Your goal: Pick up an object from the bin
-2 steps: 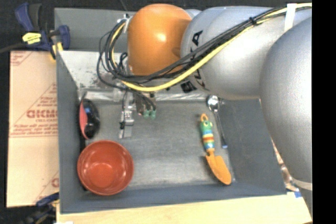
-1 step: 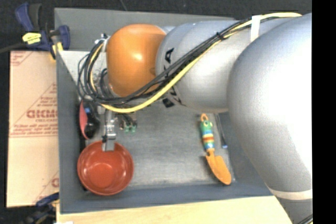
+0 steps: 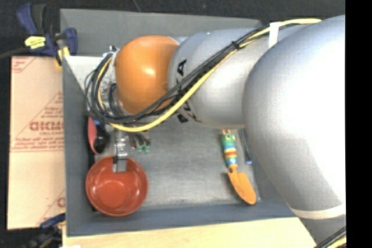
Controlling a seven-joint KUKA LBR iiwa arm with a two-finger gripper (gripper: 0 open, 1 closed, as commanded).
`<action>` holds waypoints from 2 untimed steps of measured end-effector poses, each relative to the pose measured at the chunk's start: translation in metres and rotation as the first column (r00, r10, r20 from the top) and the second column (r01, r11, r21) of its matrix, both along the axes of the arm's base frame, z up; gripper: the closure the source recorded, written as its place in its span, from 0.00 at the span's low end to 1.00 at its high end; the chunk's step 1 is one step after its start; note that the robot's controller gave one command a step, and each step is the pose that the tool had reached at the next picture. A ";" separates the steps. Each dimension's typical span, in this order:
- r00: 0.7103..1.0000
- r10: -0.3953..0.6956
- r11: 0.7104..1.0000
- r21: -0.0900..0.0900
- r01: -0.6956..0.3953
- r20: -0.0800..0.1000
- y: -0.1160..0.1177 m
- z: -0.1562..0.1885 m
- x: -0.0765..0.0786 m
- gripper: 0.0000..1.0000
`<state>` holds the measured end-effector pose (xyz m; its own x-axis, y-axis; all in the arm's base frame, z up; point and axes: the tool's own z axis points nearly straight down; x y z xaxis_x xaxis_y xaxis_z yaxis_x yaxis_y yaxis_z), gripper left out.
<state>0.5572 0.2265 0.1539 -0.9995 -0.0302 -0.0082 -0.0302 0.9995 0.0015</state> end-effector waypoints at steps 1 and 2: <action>0.999 0.043 0.999 0.000 -0.043 -0.008 0.005 -0.030 -0.011 0.00; 1.000 0.022 1.000 0.001 -0.022 0.001 -0.005 -0.035 -0.004 1.00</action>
Offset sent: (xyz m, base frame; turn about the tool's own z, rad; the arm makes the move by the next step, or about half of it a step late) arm -0.0043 -0.0046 -0.0354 -0.0253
